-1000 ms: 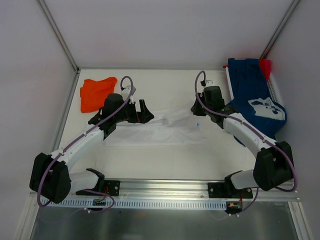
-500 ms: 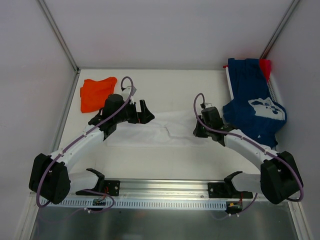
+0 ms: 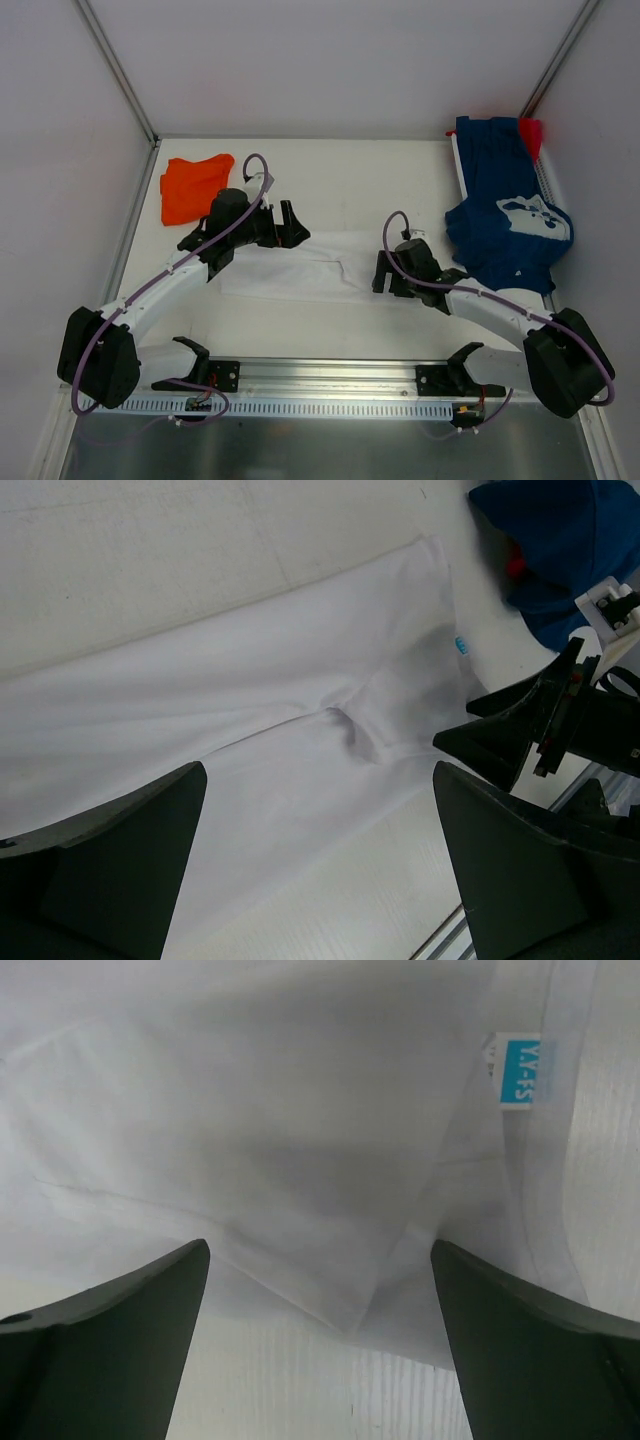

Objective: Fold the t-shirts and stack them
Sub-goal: Fold the other side of the tshirt into a rectangle

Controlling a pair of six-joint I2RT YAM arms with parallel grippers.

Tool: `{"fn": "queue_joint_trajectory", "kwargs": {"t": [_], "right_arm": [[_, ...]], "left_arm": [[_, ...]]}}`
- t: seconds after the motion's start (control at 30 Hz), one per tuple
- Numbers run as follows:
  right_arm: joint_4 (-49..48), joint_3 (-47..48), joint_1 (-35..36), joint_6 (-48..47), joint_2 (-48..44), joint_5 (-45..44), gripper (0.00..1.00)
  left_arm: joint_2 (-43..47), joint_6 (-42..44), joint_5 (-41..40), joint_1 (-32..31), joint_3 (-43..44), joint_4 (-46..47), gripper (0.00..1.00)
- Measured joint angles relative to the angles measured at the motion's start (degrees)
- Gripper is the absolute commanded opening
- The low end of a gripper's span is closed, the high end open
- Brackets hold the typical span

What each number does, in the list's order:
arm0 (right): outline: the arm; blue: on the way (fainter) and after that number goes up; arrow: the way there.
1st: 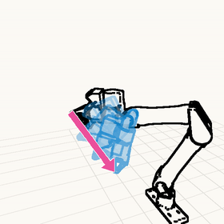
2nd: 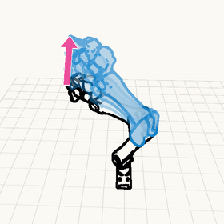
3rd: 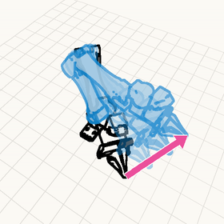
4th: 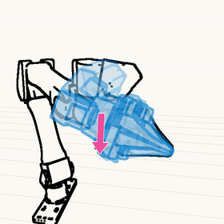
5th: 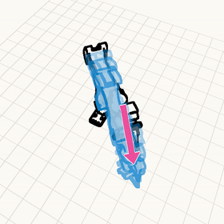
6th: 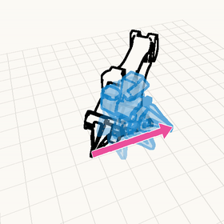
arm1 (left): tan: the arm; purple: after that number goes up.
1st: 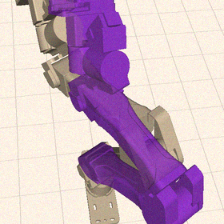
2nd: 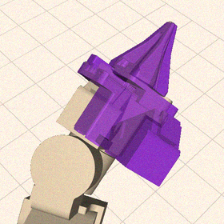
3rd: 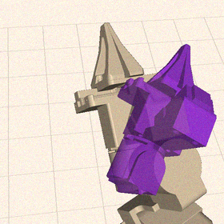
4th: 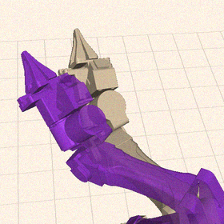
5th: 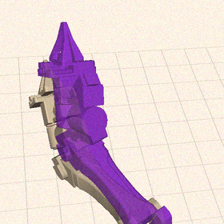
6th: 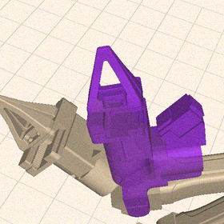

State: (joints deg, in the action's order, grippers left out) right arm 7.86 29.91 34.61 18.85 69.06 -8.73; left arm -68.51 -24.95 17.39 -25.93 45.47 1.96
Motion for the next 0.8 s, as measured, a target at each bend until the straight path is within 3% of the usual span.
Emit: {"fn": "queue_joint_trajectory", "kwargs": {"t": [0.27,0.47,0.6,0.8], "right_arm": [[8.3,-0.5,3.7,0.6,-7.0,-5.6,0.99],[19.2,9.6,5.6,0.3,-17.7,-9.7,1.00],[23.4,15.4,9.3,0.6,-25.2,-12.5,0.99],[32.6,16.1,12.6,3.2,-33.8,-17.4,0.99]], "left_arm": [[-0.3,0.7,0.2,-0.2,0.9,-0.2,0.99],[-4.5,1.9,5.4,-1.2,9.8,-0.6,0.99],[-14.8,2.0,14.2,-3.3,22.3,-0.4,0.97],[-35.2,1.9,22.8,-11.9,36.5,0.4,0.75]]}}
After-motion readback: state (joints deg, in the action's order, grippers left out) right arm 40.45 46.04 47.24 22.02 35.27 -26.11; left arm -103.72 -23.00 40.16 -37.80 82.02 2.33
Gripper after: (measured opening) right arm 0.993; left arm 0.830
